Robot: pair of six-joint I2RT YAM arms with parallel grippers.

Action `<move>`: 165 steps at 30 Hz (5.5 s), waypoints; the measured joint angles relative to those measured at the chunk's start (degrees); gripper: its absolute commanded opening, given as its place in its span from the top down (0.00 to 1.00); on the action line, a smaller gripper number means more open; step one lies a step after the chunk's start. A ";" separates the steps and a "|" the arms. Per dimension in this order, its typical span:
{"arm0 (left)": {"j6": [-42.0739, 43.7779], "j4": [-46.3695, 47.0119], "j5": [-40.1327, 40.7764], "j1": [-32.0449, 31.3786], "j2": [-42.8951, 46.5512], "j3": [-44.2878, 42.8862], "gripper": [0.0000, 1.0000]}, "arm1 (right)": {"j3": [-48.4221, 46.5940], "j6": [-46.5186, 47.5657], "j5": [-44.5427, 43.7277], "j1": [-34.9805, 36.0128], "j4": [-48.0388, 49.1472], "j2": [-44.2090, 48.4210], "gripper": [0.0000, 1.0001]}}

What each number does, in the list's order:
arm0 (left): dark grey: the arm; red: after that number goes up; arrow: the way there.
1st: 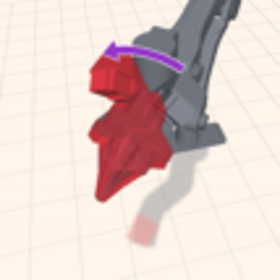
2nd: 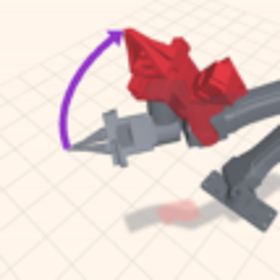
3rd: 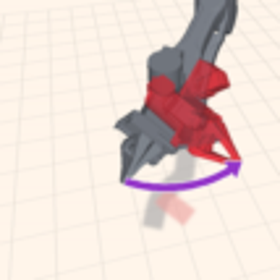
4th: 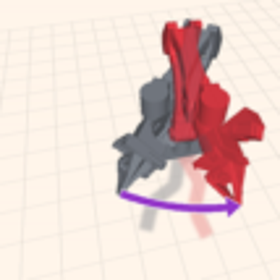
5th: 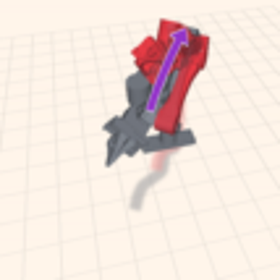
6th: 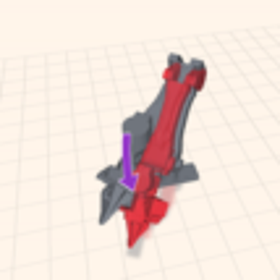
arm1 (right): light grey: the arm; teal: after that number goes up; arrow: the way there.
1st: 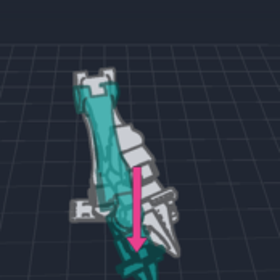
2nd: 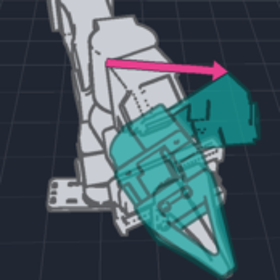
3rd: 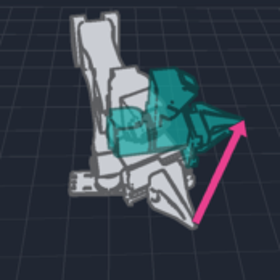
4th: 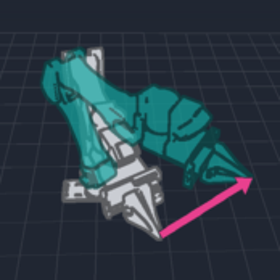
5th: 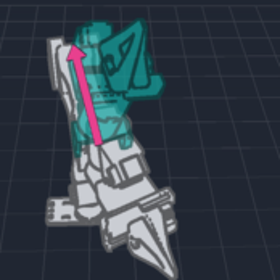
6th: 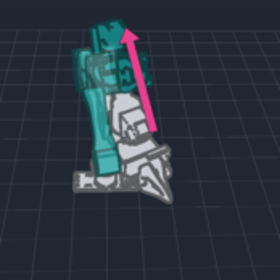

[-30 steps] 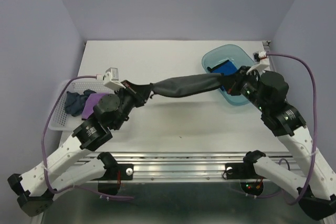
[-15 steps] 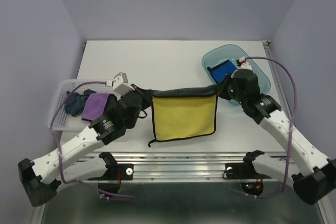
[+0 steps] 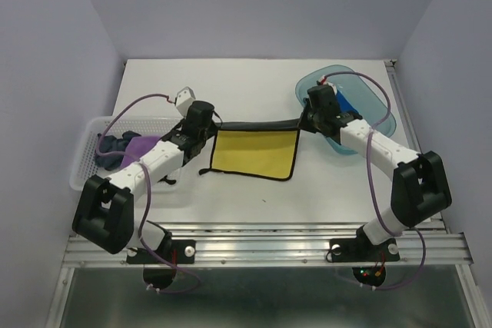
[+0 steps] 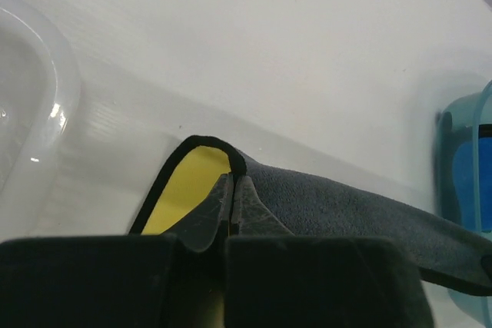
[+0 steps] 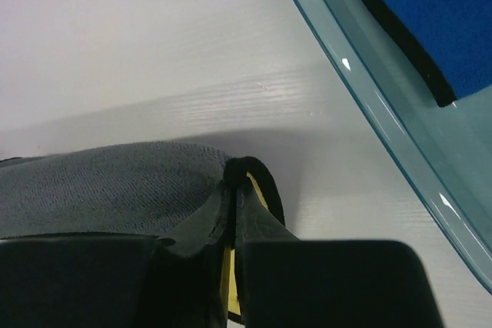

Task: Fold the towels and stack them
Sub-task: Flatten out the crumpled towel, then fold the towel

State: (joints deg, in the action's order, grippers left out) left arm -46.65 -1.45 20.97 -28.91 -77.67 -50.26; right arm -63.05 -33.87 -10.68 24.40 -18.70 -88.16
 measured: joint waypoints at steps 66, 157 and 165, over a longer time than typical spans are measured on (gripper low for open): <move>0.52 -1.55 -7.76 1.27 -3.45 11.26 0.59 | 16.31 -2.38 11.87 3.54 6.62 -1.07 0.57; 8.28 11.02 -25.11 -4.92 -16.39 6.16 0.96 | 2.14 8.85 22.10 4.98 -3.72 -0.22 0.99; 7.63 11.34 -25.22 -5.14 -16.39 6.27 0.96 | -2.86 3.48 25.11 8.44 1.27 -7.65 0.99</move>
State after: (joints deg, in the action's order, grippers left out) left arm -39.03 9.89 -4.25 -34.04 -94.06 -43.99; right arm -65.91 -30.39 14.44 32.84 -17.43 -95.81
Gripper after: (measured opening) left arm 0.105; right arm 0.033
